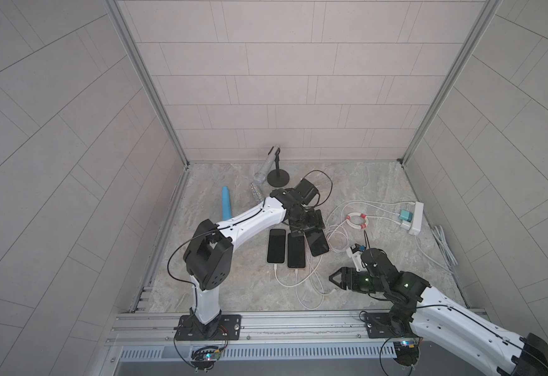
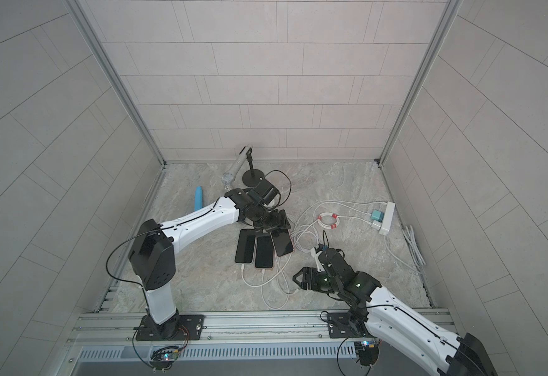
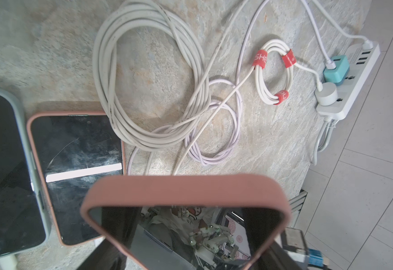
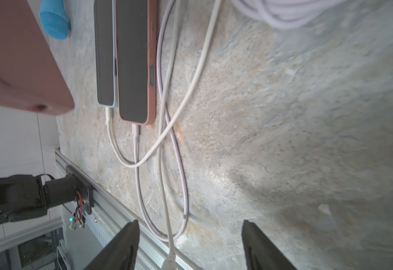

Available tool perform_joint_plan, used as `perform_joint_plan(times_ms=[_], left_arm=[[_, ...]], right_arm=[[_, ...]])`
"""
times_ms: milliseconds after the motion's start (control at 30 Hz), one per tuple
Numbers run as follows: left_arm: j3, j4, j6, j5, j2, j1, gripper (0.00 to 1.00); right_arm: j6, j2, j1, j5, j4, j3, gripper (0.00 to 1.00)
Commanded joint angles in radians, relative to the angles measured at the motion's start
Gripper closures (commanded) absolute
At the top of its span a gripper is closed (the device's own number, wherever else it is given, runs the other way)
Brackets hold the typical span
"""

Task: Unplug the charging cable from the phone
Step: Remove the charging cable from the phone, then place the phone at the center of the board.

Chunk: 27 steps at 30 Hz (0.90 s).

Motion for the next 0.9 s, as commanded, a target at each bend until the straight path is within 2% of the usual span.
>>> perform_joint_plan(times_ms=[0,233,867], left_arm=[[0.022,-0.005,0.016,0.009,0.029,-0.018,1.00],[0.056,-0.017,0.026,0.003,0.082,-0.049,1.00],[0.176,-0.057,0.037,-0.017,0.279,-0.119,1.00]], right_arm=[[-0.010,-0.036,0.000,0.095,-0.124,0.046,0.19],[-0.042,-0.085,-0.004,0.193,-0.245,0.144,0.00],[-0.044,-0.239,-0.011,0.280,-0.334,0.232,0.00]])
